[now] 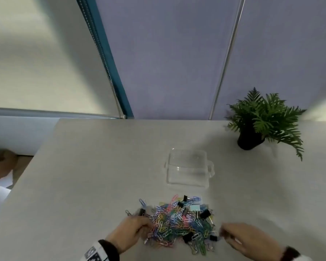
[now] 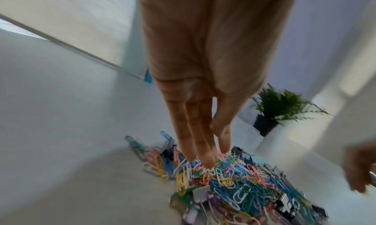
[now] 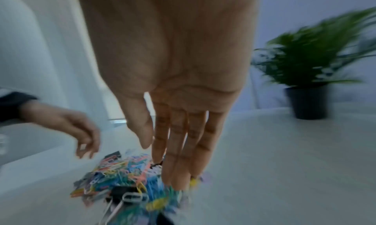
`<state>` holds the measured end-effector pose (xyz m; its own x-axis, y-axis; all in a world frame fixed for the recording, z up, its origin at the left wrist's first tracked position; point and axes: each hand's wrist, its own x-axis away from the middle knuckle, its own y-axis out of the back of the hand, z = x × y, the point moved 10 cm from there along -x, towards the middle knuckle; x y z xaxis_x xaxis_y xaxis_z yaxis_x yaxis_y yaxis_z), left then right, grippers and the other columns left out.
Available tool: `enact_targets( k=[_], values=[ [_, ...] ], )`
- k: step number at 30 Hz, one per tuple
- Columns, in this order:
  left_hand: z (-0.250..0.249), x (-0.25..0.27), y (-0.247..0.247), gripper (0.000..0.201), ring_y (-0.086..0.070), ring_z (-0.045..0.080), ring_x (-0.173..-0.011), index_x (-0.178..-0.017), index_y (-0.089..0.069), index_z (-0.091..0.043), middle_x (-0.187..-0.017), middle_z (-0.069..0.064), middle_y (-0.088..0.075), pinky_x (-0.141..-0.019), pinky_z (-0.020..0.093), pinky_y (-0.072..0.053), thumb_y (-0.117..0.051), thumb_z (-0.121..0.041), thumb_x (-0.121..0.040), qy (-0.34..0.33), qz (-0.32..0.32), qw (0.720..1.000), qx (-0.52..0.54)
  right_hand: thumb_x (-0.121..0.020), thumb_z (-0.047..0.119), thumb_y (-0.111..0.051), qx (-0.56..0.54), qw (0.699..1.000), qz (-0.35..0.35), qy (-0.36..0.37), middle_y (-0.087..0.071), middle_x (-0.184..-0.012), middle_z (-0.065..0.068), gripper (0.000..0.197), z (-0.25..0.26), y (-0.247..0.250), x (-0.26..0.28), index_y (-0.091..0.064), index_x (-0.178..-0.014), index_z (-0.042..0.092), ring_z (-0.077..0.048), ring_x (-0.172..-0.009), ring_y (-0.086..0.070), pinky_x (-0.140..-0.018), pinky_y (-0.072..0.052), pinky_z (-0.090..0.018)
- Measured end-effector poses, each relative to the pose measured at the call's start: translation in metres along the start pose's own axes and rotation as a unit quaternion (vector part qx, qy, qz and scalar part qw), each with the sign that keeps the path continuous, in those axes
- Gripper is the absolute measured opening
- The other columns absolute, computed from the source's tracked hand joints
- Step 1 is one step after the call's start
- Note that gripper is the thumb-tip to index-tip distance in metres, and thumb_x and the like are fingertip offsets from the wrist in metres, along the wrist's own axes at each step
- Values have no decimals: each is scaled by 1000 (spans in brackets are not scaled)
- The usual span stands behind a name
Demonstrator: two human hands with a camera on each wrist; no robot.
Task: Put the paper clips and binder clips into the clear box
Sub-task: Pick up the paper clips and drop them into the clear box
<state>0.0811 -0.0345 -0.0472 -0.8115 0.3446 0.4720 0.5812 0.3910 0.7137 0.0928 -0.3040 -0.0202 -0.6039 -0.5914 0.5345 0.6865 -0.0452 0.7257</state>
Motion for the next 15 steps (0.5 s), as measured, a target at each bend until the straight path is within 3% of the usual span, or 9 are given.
enact_targets(
  k=[3,6,8,10,12,15],
  values=[
    [-8,-33,-2,30,-58,5,-102,-115,-61,-26,-111,-9,-63,-93,14,-41,-40,-14,-96,-35,-22,999,-32,-91,34,-21,36,996,2,75,-56,-113,-1,38,50,1,-64,-51,-108,18,-14,-98,-50,-77,-35,-22],
    [-6,-56,-14,27,-59,8,-100,-113,-58,-31,-114,-9,-58,-93,26,-48,-42,-18,-95,-54,-28,997,-50,-97,23,-32,35,988,-51,141,-54,-119,-3,30,81,5,-106,-53,-117,13,-16,-110,-48,-93,-39,-25],
    [-5,-66,-13,23,-58,11,-96,-112,-58,-25,-114,-6,-53,-90,30,-50,-44,-19,-95,-51,-61,995,-67,-96,15,-38,49,982,-80,165,-54,-121,-6,29,90,4,-129,-55,-119,9,-18,-112,-48,-100,-40,-29],
    [-7,-76,-6,22,-54,12,-97,-113,-53,-18,-116,-4,-47,-90,28,-49,-51,-24,-92,-44,-94,991,-83,-94,13,-44,84,979,-99,159,-50,-125,-9,30,90,4,-153,-52,-122,6,-21,-116,-44,-101,-40,-35],
    [-8,-85,-1,38,-48,13,-104,-117,-46,-15,-117,-4,-42,-88,26,-49,-59,-34,-86,-24,-99,985,-135,-90,19,-53,137,976,-94,139,-45,-129,-9,40,86,1,-173,-44,-128,7,-22,-120,-39,-101,-41,-39],
    [-13,-95,0,49,-47,21,-113,-119,-42,-11,-121,2,-44,-87,35,-46,-64,-34,-82,16,-84,976,-202,-84,30,-61,201,969,-97,109,-42,-130,-10,55,84,-4,-184,-39,-129,7,-25,-120,-38,-97,-40,-38]
  ],
)
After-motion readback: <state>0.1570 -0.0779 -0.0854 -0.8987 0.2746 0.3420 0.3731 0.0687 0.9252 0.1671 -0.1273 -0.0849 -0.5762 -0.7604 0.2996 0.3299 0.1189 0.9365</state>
